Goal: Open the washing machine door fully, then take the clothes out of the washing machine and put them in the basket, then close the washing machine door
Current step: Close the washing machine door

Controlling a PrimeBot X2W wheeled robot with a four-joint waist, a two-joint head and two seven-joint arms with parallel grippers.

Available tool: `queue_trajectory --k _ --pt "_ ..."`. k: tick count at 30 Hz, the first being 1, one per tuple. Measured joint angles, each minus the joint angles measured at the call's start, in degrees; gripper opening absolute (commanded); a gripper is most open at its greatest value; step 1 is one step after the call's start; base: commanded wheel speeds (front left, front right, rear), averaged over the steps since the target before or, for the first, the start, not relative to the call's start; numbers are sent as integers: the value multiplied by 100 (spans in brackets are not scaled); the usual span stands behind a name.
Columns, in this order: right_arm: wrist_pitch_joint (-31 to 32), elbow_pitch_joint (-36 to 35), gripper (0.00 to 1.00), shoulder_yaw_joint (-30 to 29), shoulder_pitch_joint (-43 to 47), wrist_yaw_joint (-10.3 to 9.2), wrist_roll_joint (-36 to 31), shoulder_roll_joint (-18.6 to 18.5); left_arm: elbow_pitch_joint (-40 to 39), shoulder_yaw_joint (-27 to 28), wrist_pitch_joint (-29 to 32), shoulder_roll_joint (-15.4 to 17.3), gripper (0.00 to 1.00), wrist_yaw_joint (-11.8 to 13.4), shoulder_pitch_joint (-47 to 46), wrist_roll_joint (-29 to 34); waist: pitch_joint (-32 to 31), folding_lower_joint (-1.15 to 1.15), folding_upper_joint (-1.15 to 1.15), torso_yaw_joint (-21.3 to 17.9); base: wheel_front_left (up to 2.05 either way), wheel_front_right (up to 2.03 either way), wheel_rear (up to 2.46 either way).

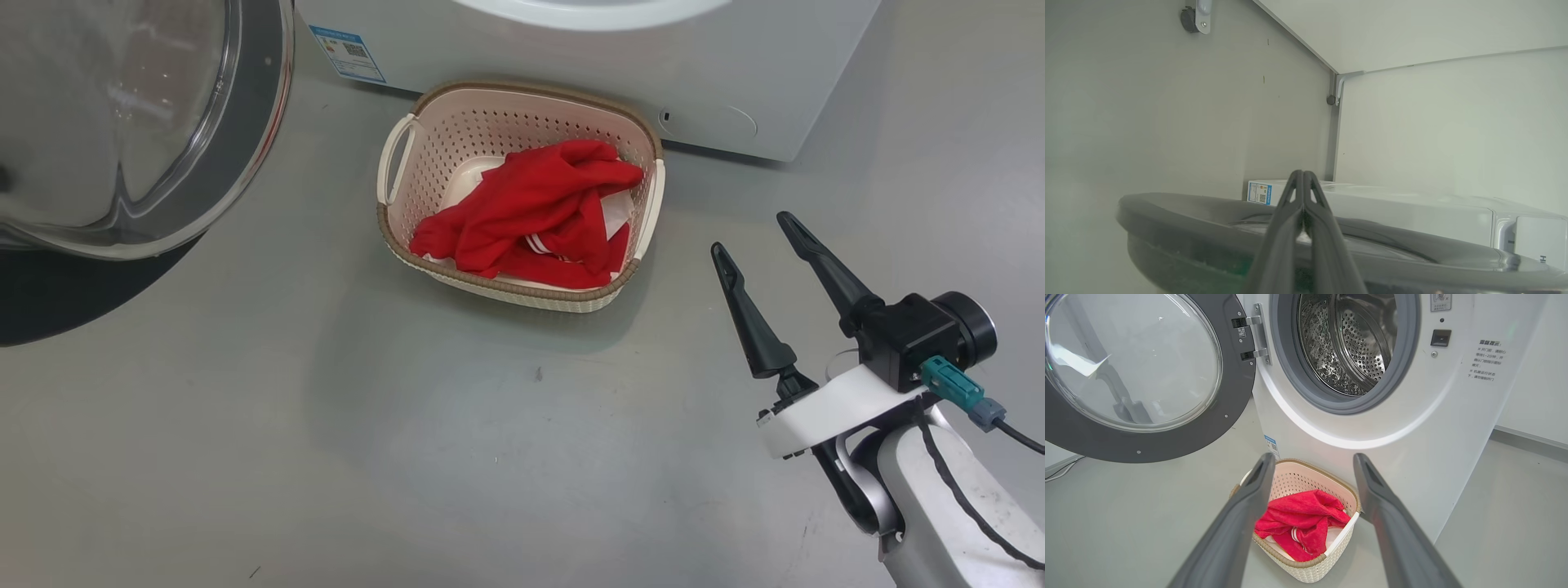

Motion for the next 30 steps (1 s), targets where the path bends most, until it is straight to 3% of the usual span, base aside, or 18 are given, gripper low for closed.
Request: queue_trajectory --k 2,5,18,30 --pt "0 5 100 11 0 0 0 10 9 -32 138 4 0 -11 6 0 -19 0 0 8 0 0 0" --pt "-1 21 100 23 1 0 1 21 13 -158 583 8 0 -264 14 -3 -58 0 0 19 0 0 0" --pt "-36 88 100 21 4 -2 21 63 13 -553 1577 -107 0 -839 241 -10 -178 0 0 73 0 0 0" --pt "-102 144 100 8 34 -29 55 119 -82 -735 2506 -612 0 -1302 425 -261 -306 0 0 202 0 0 0"
